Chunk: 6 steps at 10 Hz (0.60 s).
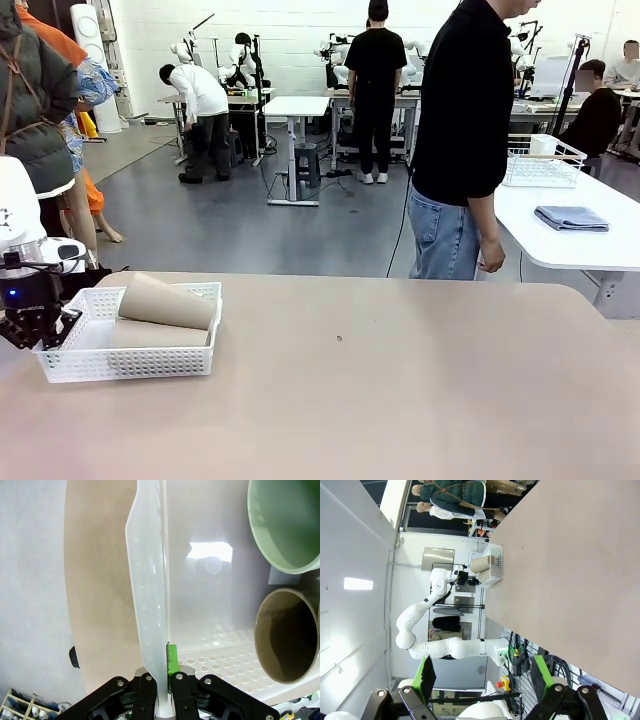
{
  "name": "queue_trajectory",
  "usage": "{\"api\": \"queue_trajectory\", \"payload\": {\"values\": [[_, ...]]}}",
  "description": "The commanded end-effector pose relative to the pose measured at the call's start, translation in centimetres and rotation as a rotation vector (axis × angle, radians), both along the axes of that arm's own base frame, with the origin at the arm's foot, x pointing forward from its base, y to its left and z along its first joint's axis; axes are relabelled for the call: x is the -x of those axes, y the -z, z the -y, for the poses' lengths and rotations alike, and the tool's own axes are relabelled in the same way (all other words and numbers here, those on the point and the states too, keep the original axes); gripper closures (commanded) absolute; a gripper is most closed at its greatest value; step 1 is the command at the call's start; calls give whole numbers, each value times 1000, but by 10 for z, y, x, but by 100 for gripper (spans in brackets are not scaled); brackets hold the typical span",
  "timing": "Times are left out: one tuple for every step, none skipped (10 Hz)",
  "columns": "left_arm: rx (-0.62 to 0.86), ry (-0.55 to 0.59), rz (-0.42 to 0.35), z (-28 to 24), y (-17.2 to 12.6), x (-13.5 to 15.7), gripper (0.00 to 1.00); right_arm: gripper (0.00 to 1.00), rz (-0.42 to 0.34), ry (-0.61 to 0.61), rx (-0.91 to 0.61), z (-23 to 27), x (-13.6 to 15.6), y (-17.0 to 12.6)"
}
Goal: Clean and organize the cups into the basket.
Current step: Move the Organizing basket back to the left side of the table.
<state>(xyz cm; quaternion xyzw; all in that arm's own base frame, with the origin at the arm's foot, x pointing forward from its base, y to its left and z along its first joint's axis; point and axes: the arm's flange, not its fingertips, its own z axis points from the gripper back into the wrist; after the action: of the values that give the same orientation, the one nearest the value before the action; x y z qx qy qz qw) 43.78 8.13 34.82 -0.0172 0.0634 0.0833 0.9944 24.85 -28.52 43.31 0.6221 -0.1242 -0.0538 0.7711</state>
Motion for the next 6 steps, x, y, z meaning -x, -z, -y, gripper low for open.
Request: {"api": "queue_trajectory", "payload": {"values": [[-9, -9, 6, 4, -4, 4, 95, 0, 2, 6, 3, -2, 2, 0], [0, 0, 0, 0, 0, 0, 95, 0, 2, 6, 3, -2, 2, 0], [20, 37, -9, 0, -1, 0, 36, 0, 2, 6, 3, -2, 2, 0], [4, 43, -5, -3, -6, -5, 36, 0, 2, 6, 3, -2, 2, 0], [-14, 10, 21, -5, -3, 2, 0, 0, 2, 6, 3, -2, 2, 0], [-20, 11, 24, -6, -5, 0, 0, 0, 2, 6, 3, -2, 2, 0]]}}
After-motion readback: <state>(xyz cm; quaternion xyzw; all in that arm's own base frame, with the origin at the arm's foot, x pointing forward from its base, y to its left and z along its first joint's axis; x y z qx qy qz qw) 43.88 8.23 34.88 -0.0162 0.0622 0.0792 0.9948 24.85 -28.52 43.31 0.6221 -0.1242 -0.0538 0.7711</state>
